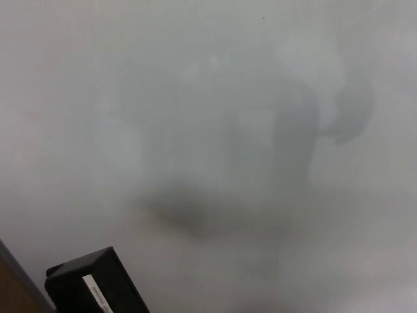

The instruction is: A magnetic marker holder is on the left hand side of the white board, the robot put the index and middle finger into the opening of the container and pull off the magnetic holder and hand it to a human on the left hand side.

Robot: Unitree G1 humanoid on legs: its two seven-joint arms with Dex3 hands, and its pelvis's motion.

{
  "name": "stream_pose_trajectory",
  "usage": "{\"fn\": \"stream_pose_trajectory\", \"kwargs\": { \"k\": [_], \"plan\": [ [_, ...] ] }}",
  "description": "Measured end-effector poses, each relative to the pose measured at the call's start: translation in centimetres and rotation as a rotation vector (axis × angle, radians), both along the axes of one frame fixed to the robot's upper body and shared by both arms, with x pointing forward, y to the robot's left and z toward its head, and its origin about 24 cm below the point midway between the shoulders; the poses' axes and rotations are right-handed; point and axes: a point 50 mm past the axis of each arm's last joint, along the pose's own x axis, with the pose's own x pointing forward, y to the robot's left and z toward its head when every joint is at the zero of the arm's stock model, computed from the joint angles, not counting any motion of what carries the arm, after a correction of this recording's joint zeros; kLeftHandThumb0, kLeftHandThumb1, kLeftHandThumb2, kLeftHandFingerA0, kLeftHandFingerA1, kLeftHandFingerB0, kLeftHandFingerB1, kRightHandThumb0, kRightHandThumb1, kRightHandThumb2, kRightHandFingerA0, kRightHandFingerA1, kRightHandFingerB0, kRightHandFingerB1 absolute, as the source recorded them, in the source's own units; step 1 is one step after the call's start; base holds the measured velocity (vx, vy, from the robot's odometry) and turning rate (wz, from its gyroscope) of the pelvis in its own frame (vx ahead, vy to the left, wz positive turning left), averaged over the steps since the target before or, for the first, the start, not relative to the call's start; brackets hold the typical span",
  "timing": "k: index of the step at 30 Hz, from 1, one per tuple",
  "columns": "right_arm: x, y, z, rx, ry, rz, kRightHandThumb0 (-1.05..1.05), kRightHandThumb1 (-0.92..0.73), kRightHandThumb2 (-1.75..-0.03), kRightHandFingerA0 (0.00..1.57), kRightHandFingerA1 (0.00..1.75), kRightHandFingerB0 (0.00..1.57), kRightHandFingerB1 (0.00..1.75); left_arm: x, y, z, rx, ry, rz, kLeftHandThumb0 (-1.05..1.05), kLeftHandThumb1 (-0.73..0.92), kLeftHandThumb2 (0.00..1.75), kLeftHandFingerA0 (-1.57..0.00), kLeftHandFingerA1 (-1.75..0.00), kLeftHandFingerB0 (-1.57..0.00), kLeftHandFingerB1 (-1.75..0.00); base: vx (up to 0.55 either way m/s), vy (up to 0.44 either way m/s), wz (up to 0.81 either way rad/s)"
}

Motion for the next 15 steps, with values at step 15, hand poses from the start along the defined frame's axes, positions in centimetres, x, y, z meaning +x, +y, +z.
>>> {"fn": "stream_pose_trajectory", "kwargs": {
  "k": [15],
  "plan": [
    [0.1, 0.1, 0.0, 0.002, -0.003, 0.005, -0.66, -0.72, -0.63, 0.77, 0.57, 0.51, 0.37, -1.8, 2.9, 2.0, -0.145, -0.057, 0.151, -0.45, 0.69, 0.61, -1.02, -1.13, -0.81, -0.68, 0.0, 0.0, 0.0]
  ]
}}
